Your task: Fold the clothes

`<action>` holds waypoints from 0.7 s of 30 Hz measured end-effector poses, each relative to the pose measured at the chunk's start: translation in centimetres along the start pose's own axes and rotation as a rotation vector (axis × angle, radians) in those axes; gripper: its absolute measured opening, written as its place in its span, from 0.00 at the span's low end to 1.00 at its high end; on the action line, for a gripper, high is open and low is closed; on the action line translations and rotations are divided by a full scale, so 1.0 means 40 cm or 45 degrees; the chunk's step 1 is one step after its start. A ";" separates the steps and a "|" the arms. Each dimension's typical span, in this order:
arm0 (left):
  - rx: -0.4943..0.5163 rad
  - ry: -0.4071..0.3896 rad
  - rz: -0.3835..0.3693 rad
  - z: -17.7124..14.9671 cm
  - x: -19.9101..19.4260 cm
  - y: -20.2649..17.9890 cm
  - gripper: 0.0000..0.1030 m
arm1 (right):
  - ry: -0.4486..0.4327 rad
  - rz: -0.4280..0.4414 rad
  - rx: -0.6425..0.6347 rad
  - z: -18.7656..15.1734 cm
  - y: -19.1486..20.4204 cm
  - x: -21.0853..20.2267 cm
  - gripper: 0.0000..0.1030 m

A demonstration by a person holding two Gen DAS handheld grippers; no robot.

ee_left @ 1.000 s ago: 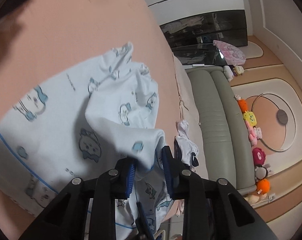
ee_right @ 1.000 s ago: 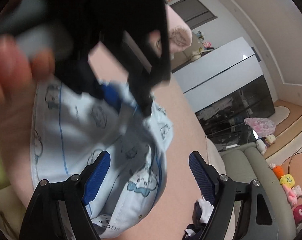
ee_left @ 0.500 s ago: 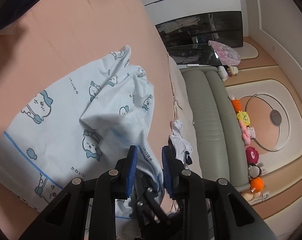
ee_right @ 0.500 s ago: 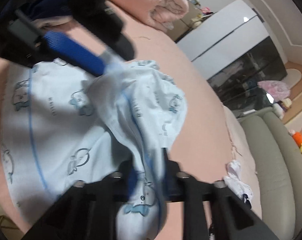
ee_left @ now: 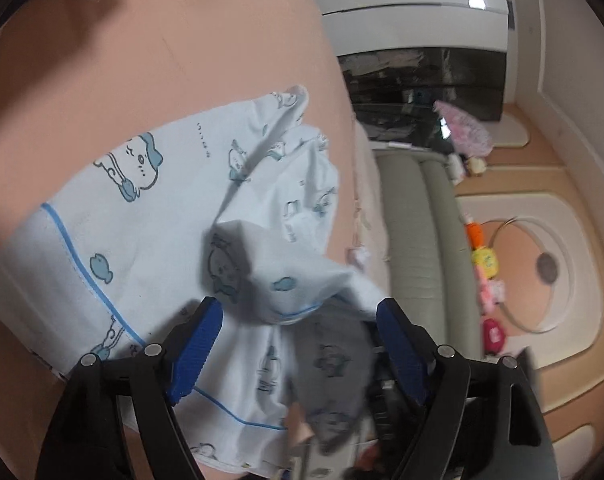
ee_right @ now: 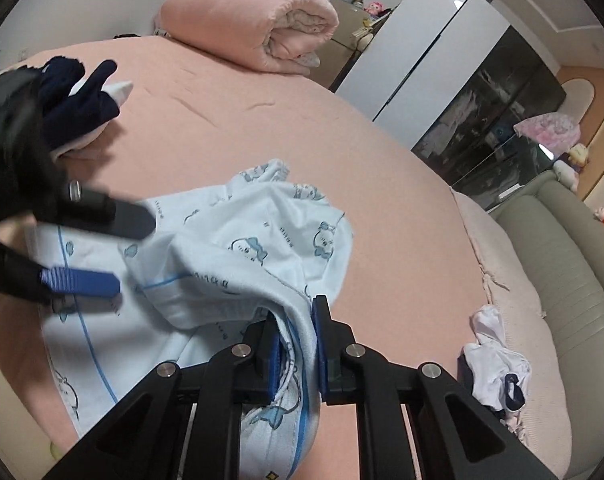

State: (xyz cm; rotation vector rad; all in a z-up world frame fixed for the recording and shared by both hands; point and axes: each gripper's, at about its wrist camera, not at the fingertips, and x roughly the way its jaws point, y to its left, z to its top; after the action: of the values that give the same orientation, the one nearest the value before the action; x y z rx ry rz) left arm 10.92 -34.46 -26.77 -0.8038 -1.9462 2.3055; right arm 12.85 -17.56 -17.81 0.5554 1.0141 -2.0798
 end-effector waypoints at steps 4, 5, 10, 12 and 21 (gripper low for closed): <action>0.068 0.030 0.062 -0.013 0.030 -0.031 0.77 | -0.010 0.016 0.024 0.018 -0.020 -0.008 0.11; 0.058 0.045 0.055 -0.014 0.040 -0.034 0.77 | -0.013 0.020 0.032 0.020 -0.024 -0.010 0.11; 0.052 0.095 0.024 -0.014 0.073 -0.073 0.77 | -0.030 0.010 0.035 0.044 -0.050 -0.011 0.11; 0.045 0.105 -0.005 -0.013 0.082 -0.088 0.77 | -0.036 0.013 0.040 0.048 -0.055 -0.017 0.11; -0.103 0.064 -0.123 0.010 0.088 -0.068 0.77 | -0.036 0.017 0.055 0.062 -0.077 -0.013 0.10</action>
State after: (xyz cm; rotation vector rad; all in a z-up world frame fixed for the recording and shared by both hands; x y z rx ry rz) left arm 6.87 -33.03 -25.54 -0.7483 -2.0213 2.1450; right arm 10.63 -18.05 -14.53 0.5518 0.9487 -2.0962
